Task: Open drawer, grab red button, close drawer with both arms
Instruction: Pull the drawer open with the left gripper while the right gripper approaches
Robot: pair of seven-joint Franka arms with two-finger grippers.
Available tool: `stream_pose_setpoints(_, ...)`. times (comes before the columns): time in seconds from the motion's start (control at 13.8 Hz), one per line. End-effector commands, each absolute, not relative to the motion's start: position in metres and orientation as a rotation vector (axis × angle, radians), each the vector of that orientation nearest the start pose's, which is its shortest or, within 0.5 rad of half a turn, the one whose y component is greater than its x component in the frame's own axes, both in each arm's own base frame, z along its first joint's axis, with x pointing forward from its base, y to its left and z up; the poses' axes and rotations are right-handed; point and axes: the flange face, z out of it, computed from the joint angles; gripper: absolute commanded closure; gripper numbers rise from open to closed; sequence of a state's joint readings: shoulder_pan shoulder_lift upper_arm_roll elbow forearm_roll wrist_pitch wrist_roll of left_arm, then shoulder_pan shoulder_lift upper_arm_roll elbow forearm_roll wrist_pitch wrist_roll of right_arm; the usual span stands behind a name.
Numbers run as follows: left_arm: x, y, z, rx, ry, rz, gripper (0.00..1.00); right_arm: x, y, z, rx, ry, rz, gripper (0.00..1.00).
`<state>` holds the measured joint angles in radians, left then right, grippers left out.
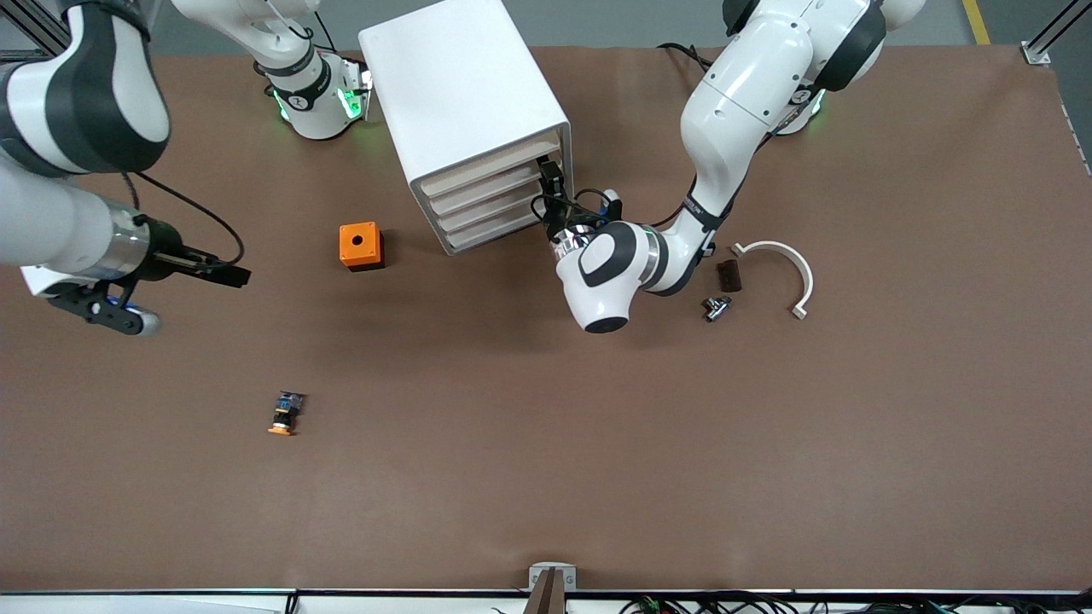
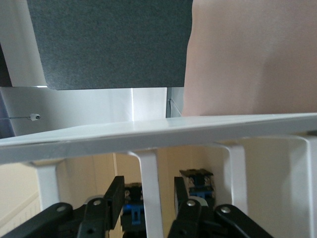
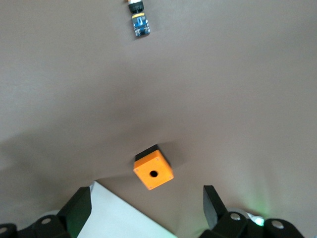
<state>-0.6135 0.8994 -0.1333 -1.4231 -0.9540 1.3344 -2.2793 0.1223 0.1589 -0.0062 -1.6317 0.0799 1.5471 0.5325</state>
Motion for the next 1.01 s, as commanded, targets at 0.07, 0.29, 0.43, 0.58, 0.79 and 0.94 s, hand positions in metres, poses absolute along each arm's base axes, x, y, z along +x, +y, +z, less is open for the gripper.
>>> stream_pose_setpoints(0.07,0.405,-0.497,0.182,-1.158,-1.527,1.327,0.69,0.561,0.146,0.510,-3.024,0.864,0.351,0.00)
stream_pose_setpoints(0.29,0.407,-0.496,0.182,-1.173,-1.522,1.340,0.81,0.547,0.211,0.508,-3.000,1.000,0.295,0.00)
stream_pose_setpoints(0.43,0.407,-0.496,0.183,-1.181,-1.519,1.347,0.88,0.538,0.248,0.505,-2.967,1.100,0.256,0.00)
stream_pose_setpoints(0.58,0.409,-0.495,0.183,-1.181,-1.522,1.346,0.91,0.530,0.284,0.496,-2.931,1.190,0.223,0.00)
stream_pose_setpoints(0.79,0.413,-0.492,0.183,-1.174,-1.528,1.354,0.91,0.517,0.334,0.477,-2.885,1.295,0.182,0.00)
stream_pose_setpoints(0.94,0.424,-0.483,0.184,-1.154,-1.546,1.378,0.90,0.509,0.356,0.468,-2.875,1.326,0.159,0.00)
